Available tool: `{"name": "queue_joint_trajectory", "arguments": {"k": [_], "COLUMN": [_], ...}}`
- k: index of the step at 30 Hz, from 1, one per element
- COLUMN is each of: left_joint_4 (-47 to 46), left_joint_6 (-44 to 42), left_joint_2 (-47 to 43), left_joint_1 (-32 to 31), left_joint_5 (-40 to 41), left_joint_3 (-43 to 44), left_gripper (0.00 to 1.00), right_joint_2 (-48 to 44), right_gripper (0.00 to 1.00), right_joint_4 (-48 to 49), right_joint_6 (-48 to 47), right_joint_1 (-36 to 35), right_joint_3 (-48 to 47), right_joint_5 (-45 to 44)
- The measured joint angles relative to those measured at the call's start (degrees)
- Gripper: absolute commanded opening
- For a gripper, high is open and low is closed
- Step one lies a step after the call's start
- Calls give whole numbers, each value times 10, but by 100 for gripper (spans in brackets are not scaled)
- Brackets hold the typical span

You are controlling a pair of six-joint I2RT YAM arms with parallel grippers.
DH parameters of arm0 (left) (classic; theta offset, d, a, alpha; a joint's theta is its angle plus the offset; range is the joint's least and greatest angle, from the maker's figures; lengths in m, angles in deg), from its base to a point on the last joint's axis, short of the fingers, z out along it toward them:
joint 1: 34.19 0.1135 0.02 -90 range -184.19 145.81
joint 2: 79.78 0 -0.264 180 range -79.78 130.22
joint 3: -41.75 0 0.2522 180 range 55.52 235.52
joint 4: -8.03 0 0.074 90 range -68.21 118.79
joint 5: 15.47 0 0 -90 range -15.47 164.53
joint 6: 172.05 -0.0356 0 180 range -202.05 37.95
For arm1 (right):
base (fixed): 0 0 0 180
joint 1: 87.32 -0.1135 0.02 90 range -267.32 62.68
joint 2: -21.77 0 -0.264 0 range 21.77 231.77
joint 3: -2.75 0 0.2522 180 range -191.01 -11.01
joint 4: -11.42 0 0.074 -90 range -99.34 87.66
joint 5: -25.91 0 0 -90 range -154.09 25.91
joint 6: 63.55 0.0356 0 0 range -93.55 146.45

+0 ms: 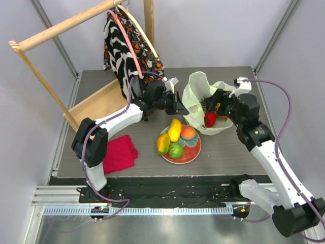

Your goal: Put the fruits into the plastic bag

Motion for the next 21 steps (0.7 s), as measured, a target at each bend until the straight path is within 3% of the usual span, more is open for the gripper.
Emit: {"name": "queue_joint_trajectory", "arguments": {"k": [5,10,17,21], "left_joint_4": [38,60,75,75], "left_joint_6": [-22,-39,-54,-56], "left_joint_2": [0,0,4,4], "left_joint_1": [0,0,0,0], "left_joint_5": [0,1,0,0], "left_joint_3": [6,13,20,20], "left_gripper": [0,0,0,0], "right_joint_2": [-56,-58,-52,-40], "right_gripper": [76,76,73,74], "right_joint_4": [84,107,42,2], "right_joint_6": [20,25,-14,-19], "right_joint_1": [-3,-50,-266,-334], "right_joint_3": [45,71,73,78], "right_joint_5": [143,218,152,84]}}
